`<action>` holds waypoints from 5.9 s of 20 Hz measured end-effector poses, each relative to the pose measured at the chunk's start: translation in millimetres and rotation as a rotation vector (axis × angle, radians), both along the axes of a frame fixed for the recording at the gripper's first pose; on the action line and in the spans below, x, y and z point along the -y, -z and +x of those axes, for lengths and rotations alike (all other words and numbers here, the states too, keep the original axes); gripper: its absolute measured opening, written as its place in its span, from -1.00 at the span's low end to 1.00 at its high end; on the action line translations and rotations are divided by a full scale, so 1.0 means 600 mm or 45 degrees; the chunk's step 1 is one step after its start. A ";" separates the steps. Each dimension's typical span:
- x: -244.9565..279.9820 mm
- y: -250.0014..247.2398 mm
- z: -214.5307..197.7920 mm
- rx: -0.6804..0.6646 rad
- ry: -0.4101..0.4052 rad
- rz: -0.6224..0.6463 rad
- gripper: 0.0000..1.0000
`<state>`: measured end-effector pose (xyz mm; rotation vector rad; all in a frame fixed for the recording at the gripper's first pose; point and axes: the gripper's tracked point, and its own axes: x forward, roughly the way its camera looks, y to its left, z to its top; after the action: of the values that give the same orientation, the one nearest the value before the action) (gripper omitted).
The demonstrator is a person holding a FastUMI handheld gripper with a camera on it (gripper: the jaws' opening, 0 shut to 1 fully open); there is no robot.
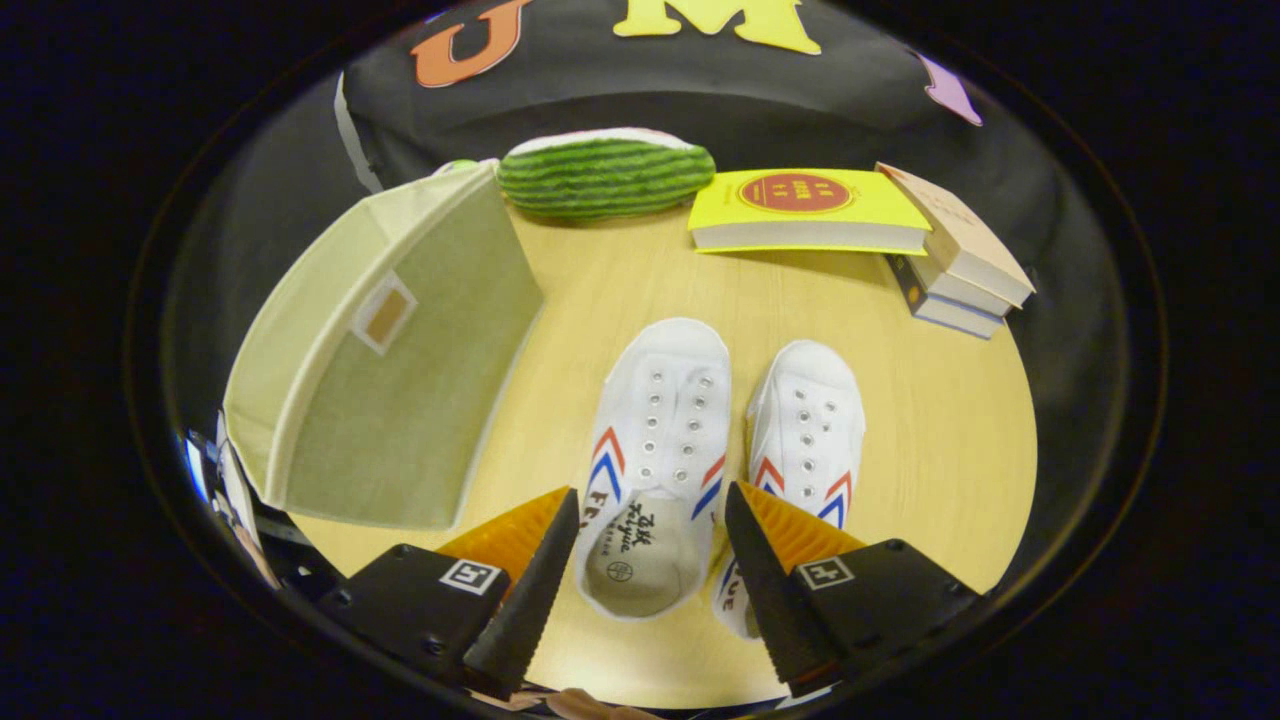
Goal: Open the storage box then place both shoes into the box .Put the left shoe in first, then the right shoe, with the right side of both shoes facing outward in a uniform manner.
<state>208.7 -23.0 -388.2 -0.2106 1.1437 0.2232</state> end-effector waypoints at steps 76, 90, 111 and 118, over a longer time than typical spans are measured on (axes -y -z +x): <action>-0.045 -0.221 0.005 0.396 0.241 0.414 1.00; 0.178 0.018 -0.006 -0.070 0.485 0.096 0.86; 0.167 -0.021 -0.025 -0.178 0.573 0.270 -0.87; 0.067 -0.168 -0.023 0.001 0.574 0.438 -0.87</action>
<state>194.9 -63.4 -287.7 0.3498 1.1032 0.0171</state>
